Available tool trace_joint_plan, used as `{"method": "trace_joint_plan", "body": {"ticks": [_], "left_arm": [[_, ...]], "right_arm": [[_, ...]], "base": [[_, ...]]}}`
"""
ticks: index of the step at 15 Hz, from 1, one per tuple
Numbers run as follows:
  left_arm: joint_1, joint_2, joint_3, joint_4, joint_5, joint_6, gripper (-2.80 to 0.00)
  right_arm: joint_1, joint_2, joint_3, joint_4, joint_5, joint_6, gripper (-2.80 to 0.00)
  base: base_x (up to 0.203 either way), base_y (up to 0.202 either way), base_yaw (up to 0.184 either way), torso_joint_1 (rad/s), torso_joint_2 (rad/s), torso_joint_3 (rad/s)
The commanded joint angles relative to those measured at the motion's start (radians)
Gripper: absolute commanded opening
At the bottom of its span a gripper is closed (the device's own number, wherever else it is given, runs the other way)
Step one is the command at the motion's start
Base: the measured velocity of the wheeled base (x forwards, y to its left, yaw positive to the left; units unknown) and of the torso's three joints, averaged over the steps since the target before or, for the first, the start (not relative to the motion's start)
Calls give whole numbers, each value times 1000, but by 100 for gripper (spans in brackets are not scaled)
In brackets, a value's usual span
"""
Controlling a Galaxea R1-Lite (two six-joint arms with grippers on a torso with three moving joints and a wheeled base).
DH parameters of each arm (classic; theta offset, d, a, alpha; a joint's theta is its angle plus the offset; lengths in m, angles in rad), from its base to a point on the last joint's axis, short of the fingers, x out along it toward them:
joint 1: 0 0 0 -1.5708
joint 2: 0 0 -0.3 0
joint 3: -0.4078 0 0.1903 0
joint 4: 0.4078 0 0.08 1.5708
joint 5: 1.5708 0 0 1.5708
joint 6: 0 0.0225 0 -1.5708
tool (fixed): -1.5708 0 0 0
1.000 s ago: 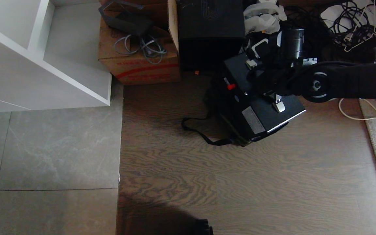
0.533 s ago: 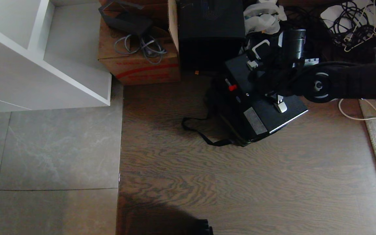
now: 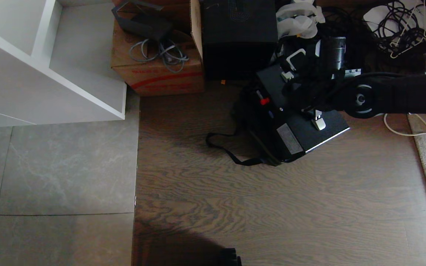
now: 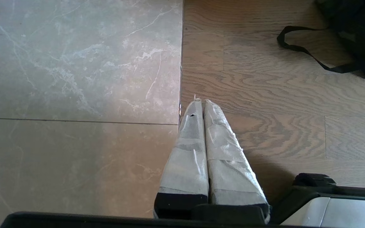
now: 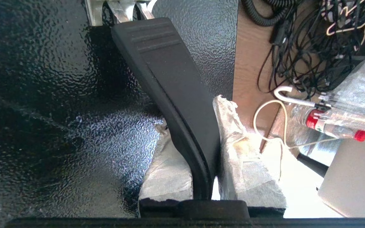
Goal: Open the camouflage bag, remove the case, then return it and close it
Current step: Place the black box back
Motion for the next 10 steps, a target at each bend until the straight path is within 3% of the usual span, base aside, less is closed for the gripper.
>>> {"method": "trace_joint_plan", "body": {"ticks": [1, 10], "left_arm": [[0, 0, 11, 0, 0, -1, -280], [0, 0, 11, 0, 0, -1, -280]], "right_arm": [[0, -7, 12, -1, -5, -3, -280], [0, 12, 22, -7, -6, -1, -280]], "base": [[0, 0, 0, 0, 0, 0], [0, 0, 0, 0, 0, 0]]}}
